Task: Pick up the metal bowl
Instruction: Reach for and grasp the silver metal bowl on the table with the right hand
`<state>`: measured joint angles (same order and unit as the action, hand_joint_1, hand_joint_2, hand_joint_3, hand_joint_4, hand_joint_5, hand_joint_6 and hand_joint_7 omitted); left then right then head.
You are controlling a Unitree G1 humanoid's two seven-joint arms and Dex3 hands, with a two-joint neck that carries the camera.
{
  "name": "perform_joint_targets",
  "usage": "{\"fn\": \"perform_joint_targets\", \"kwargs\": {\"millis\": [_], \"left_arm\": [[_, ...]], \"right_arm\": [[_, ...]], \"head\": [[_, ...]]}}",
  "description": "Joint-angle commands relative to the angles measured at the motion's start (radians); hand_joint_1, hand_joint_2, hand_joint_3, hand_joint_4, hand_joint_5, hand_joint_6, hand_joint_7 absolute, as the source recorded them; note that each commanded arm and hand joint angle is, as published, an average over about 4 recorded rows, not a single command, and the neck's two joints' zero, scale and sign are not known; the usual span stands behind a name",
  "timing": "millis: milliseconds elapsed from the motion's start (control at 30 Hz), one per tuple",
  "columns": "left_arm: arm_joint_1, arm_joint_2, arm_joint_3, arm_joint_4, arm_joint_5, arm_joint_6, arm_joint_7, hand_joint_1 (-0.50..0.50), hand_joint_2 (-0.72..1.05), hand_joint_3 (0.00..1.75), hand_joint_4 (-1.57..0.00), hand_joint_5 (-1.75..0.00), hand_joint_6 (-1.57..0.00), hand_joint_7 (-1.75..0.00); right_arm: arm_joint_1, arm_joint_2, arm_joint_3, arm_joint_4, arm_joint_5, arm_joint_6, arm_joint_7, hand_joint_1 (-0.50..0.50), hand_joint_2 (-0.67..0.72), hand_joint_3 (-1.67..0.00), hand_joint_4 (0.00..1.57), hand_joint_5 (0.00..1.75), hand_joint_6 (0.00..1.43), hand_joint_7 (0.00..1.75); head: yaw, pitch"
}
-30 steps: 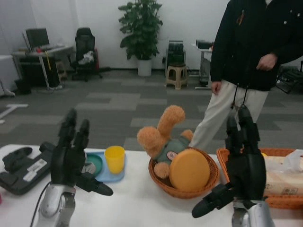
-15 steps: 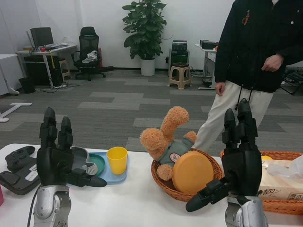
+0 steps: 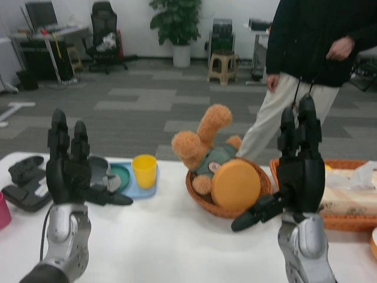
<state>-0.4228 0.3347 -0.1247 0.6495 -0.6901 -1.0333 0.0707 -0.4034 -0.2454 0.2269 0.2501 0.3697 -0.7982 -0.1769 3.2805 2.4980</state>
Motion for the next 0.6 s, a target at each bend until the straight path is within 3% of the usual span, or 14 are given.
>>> {"fn": "perform_joint_targets", "kwargs": {"millis": [33,133,233,333,433,600], "left_arm": [[0.021,0.018,0.016,-0.008,0.001,0.004,-0.008,-0.50,-0.41,0.09,-0.19,0.00,0.00,0.00],[0.031,0.035,0.022,-0.011,0.001,0.024,-0.030,-0.50,-0.44,0.09,-0.19,0.00,0.00,0.00],[0.055,0.055,0.046,-0.034,0.001,0.085,-0.100,-0.50,-0.46,0.09,-0.20,0.00,0.00,0.00],[0.078,0.065,0.085,-0.057,0.000,0.152,-0.178,-0.50,-0.46,0.09,-0.22,0.00,0.00,0.00],[0.095,0.075,0.115,-0.070,0.001,0.196,-0.223,-0.50,-0.46,0.09,-0.21,0.00,0.00,0.00],[0.114,0.084,0.132,-0.076,0.000,0.229,-0.249,-0.50,-0.46,0.09,-0.19,0.00,0.00,0.00]], "right_arm": [[0.008,-0.028,-0.005,-0.031,0.005,0.053,0.032,-0.46,0.66,0.00,0.00,0.00,0.00,0.00],[0.014,-0.049,-0.024,-0.066,0.008,0.144,0.100,-0.46,0.66,0.00,0.00,0.00,0.00,0.00],[0.022,-0.064,-0.064,-0.129,0.005,0.292,0.216,-0.46,0.66,0.00,0.00,0.00,0.00,0.00],[0.034,-0.087,-0.086,-0.194,-0.002,0.413,0.295,-0.45,0.61,0.00,0.00,0.00,0.00,0.00],[0.051,-0.123,-0.085,-0.252,-0.013,0.506,0.343,-0.42,0.58,0.00,0.00,0.00,0.00,0.00],[0.072,-0.174,-0.078,-0.332,-0.042,0.603,0.389,-0.42,0.50,0.00,0.00,0.00,0.00,0.00]], "head": [[-0.010,-0.078],[-0.010,-0.156],[0.000,-0.194],[0.005,-0.212],[0.006,-0.225],[0.004,-0.248]]}}
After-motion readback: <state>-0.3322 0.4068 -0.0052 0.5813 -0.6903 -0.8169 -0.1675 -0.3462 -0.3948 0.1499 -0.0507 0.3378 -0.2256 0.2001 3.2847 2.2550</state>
